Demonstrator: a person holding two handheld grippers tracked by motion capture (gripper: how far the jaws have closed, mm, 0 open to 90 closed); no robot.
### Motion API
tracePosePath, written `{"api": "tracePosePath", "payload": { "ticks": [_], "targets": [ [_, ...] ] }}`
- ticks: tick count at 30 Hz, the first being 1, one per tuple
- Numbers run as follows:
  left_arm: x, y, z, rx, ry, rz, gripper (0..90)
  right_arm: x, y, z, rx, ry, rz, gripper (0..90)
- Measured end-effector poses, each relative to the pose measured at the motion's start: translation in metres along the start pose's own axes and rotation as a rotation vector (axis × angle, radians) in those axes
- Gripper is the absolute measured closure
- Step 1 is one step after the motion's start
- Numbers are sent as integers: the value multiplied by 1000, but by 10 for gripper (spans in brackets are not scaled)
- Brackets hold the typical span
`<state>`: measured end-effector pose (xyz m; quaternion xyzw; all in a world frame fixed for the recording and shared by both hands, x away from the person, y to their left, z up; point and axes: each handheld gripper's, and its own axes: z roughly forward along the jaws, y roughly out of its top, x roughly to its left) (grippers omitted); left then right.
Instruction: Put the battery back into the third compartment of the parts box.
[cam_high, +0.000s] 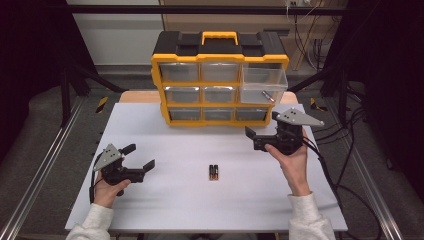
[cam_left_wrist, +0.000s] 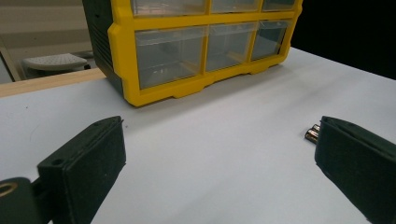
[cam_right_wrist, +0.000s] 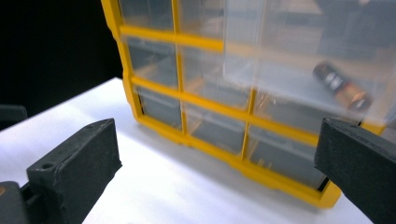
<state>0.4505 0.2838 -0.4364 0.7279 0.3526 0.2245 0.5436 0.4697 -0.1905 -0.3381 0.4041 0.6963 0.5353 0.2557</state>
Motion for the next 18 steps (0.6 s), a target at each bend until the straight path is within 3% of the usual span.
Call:
{"api": "tracePosePath", "payload": {
  "ticks": [16,18],
  "targets": [
    [-1,0,0,0,0,1,15,17,-48,24,90,56,33,6],
    [-1,0,0,-3,0,0,15,20,-53,27,113,47,18,6]
  ]
}}
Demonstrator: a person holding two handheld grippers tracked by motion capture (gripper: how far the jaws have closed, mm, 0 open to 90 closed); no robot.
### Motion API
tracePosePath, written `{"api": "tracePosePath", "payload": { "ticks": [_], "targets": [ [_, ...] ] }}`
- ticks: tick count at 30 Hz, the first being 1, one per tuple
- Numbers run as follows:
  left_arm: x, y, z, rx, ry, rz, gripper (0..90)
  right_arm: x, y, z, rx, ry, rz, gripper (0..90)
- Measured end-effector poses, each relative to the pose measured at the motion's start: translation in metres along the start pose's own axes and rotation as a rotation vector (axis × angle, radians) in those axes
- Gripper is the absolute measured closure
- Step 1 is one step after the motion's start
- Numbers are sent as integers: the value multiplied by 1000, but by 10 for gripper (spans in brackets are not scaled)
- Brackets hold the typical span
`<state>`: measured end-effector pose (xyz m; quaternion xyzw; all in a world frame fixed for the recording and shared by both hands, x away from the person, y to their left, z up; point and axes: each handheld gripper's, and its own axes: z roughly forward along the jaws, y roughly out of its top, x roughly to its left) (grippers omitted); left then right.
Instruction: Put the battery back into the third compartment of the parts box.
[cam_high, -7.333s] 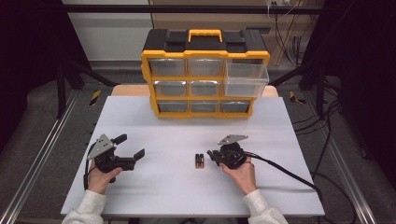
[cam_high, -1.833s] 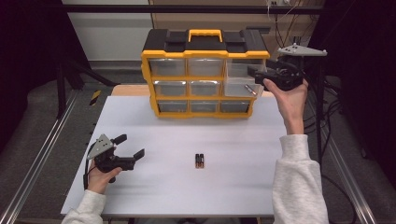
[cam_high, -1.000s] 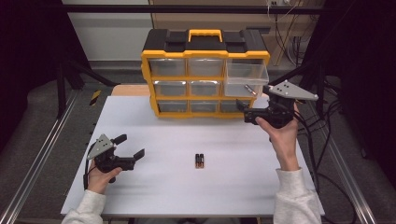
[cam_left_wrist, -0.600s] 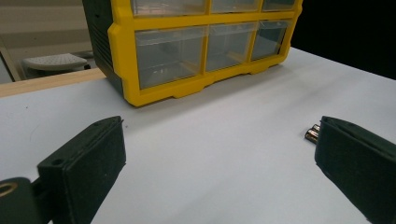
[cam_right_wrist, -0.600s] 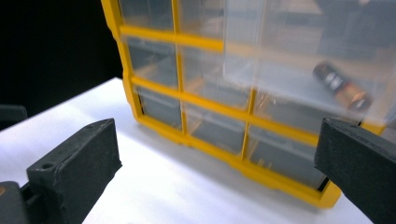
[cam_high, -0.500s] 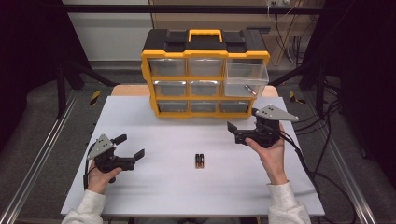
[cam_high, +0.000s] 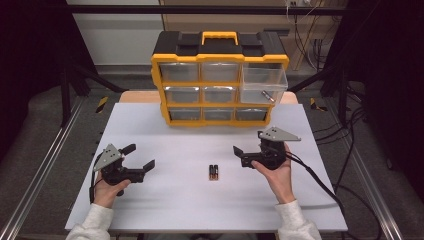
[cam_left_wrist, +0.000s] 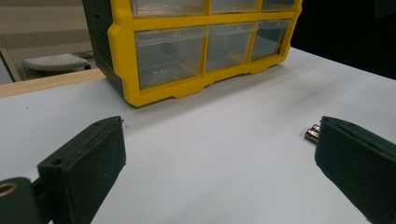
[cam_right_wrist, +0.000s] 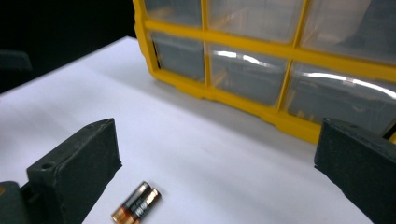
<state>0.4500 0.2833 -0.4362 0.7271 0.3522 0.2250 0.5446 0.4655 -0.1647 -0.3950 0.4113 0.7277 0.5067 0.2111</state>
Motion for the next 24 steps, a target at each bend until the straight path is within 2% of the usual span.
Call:
{"api": "tracePosePath", "payload": {
  "ticks": [10,24],
  "targets": [
    [0,0,0,3,0,0,15,14,-17,20,69,37,-22,6],
    [0,0,0,5,-3,-1,15,25,-35,42,146,76,-34,8]
  ]
}}
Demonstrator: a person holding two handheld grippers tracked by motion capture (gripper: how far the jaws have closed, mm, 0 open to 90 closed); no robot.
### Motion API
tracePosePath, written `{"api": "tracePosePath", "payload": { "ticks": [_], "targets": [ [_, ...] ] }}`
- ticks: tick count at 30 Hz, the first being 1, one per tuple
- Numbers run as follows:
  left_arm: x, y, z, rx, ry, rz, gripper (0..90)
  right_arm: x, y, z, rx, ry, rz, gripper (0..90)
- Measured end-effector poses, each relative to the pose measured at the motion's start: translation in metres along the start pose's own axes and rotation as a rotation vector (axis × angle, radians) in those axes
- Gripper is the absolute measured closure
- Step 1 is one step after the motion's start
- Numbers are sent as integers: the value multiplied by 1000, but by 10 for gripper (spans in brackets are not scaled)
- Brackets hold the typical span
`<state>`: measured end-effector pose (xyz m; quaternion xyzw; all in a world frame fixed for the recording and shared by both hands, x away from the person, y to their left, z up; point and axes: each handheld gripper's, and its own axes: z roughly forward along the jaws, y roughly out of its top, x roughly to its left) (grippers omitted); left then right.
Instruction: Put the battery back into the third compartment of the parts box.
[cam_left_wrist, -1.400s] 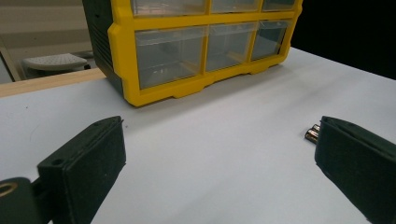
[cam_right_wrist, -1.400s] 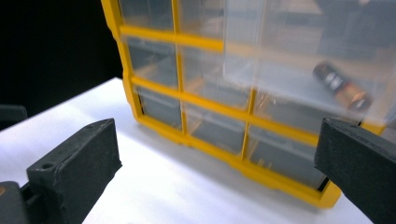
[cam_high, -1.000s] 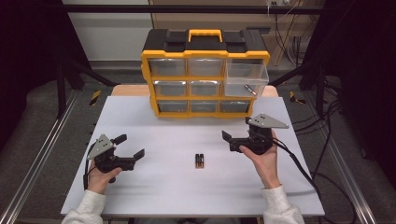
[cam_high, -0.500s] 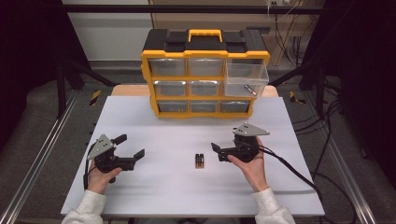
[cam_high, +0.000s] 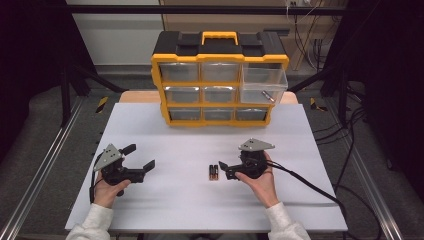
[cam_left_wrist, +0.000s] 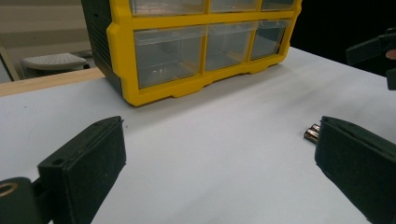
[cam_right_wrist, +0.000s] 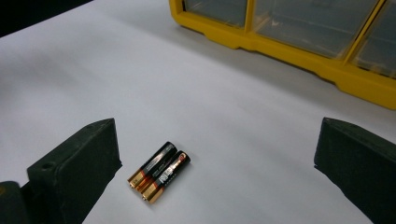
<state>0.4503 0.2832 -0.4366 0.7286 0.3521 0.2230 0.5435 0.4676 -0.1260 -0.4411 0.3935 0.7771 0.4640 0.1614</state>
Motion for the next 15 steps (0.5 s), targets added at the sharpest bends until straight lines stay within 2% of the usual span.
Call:
{"api": "tracePosePath", "payload": {
  "ticks": [15],
  "targets": [
    [0,0,1,1,-1,0,16,8,-17,31,100,33,-16,53]
  ]
}}
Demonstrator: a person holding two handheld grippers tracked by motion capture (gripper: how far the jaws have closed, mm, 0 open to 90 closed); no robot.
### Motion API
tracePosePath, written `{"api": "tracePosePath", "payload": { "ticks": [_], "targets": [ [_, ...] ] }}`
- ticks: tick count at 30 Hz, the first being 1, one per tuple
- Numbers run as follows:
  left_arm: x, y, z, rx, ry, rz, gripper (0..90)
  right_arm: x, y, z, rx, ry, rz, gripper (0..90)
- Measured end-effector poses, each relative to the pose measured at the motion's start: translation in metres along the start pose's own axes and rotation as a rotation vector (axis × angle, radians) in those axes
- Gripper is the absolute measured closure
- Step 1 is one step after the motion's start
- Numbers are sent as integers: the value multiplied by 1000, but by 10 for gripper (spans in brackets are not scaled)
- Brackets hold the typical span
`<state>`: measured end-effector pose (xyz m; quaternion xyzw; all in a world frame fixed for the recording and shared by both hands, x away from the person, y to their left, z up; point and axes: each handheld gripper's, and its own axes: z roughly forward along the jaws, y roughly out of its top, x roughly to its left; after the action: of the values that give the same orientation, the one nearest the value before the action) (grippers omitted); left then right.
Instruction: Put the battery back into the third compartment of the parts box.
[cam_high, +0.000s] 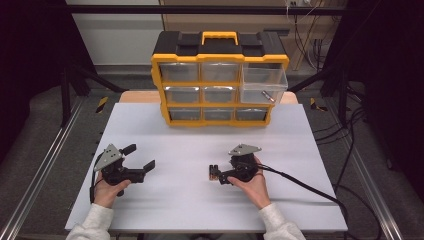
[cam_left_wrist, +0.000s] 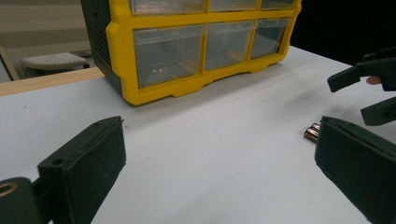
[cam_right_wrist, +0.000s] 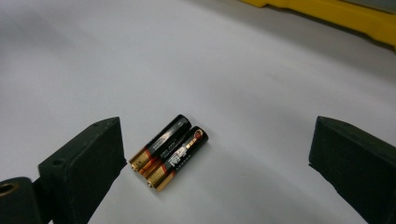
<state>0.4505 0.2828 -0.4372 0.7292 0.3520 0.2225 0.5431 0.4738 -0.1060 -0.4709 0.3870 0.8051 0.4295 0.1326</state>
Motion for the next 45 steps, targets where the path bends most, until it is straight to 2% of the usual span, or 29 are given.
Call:
{"api": "tracePosePath", "payload": {
  "ticks": [10,19,34,39,45],
  "targets": [
    [0,0,0,2,0,3,15,2,-7,13,35,12,-2,168],
    [0,0,0,0,0,2,15,3,-9,16,52,48,-1,371],
    [0,0,0,2,1,5,16,4,-10,18,82,80,12,554],
    [0,0,0,2,2,4,16,7,-11,20,99,56,0,582],
    [0,0,0,2,2,5,16,7,-11,20,105,57,-7,656]
  ]
}}
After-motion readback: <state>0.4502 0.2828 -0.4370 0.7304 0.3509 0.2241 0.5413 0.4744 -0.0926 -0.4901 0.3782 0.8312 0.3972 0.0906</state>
